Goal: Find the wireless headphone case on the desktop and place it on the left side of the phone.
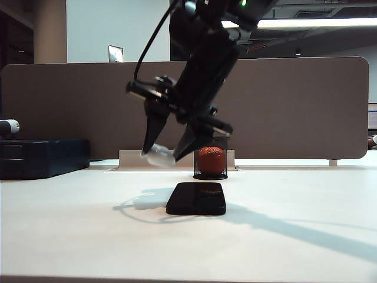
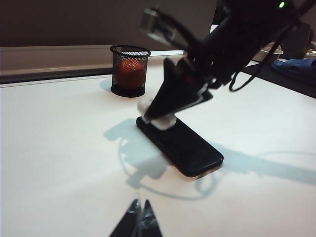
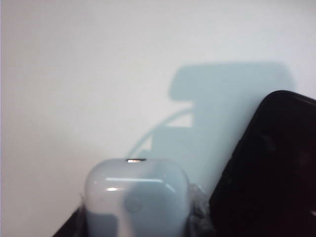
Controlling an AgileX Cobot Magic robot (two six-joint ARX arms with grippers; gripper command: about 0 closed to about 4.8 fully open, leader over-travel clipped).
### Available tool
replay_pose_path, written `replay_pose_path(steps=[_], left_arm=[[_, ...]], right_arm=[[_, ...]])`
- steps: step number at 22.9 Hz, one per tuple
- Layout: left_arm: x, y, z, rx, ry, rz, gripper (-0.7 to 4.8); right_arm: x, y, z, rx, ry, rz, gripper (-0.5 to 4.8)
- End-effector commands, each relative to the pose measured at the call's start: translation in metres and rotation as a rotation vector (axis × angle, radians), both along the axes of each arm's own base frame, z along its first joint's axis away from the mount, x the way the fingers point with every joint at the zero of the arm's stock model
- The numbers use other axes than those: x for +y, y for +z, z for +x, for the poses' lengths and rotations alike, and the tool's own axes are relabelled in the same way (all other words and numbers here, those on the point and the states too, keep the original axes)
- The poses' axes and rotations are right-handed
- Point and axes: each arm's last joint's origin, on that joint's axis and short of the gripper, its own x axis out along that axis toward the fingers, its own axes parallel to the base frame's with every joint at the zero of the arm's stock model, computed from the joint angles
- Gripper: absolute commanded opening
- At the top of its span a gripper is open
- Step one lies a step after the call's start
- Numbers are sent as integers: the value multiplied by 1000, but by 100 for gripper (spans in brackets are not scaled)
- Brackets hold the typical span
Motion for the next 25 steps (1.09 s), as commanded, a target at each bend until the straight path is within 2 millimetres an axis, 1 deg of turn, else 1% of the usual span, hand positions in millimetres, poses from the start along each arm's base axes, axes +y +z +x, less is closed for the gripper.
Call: replay_pose_path(steps=[1, 7, 9, 10, 12, 15, 17, 24, 25], left_arm=[[0, 2, 0, -16, -8, 0, -6], [0, 2, 0, -16, -8, 0, -5], [0, 2, 0, -16, -8, 0, -5], [0, 2, 0, -16, -8, 0, -5], [0, 2, 0, -16, -8, 0, -5], [0, 2, 0, -16, -8, 0, -5], [0, 2, 0, -16, -8, 0, -5], [0, 2, 0, -16, -8, 0, -6], [0, 2, 0, -16, -8, 0, -6]], right_arm=[[6, -3, 5, -10, -1, 28, 142], [18, -8, 19, 7, 24, 52, 142], [23, -11, 24, 15, 26, 49, 134], [26, -15, 28, 35, 26, 32, 134], [27, -21, 29, 50, 25, 19, 134], [28, -35, 30, 87, 22, -13, 134], [28, -38, 31, 94, 23, -18, 134], [29, -40, 31, 94, 25, -16, 141], [29, -40, 31, 95, 25, -16, 154]])
